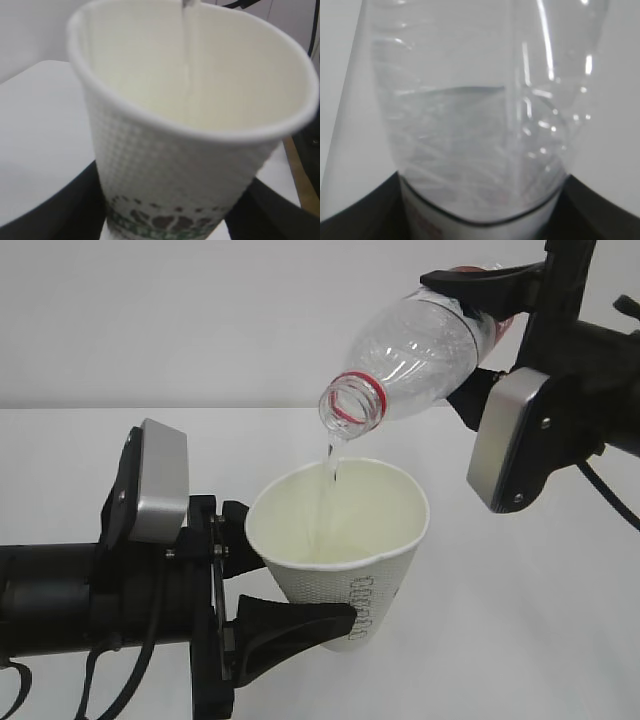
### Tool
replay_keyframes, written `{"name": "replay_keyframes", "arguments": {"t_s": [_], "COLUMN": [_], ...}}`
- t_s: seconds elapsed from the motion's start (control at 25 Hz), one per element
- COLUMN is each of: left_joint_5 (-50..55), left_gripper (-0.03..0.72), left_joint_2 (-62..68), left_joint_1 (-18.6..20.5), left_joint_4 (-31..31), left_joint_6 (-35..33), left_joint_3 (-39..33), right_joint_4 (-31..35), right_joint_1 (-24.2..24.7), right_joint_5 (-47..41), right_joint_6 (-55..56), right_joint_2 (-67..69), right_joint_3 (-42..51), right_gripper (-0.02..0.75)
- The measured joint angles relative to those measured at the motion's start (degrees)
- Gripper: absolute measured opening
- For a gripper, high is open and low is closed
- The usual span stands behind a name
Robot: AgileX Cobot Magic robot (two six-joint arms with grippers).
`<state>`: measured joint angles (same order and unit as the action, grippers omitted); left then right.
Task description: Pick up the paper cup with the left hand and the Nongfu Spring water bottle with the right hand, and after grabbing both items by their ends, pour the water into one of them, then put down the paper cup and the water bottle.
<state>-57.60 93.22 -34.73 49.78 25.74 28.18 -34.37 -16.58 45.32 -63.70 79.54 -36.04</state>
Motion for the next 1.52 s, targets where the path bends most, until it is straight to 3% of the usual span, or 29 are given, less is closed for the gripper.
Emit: {"name": "replay_keyframes", "arguments": {"t_s": [1.52], "left_joint_5": [-0.9], "left_gripper": [0.489], "left_joint_2": [0.0], "left_joint_1": [0.0], "left_joint_4": [0.0], "left_joint_6": [0.0], "left_joint_3": [0.0], "right_joint_4": [0.0], "right_joint_1": [0.0], "right_joint_5": [0.2], "right_joint_6": [-0.3], "right_joint_2": [0.0], "right_joint_3": [0.0], "right_gripper": [0.485]}}
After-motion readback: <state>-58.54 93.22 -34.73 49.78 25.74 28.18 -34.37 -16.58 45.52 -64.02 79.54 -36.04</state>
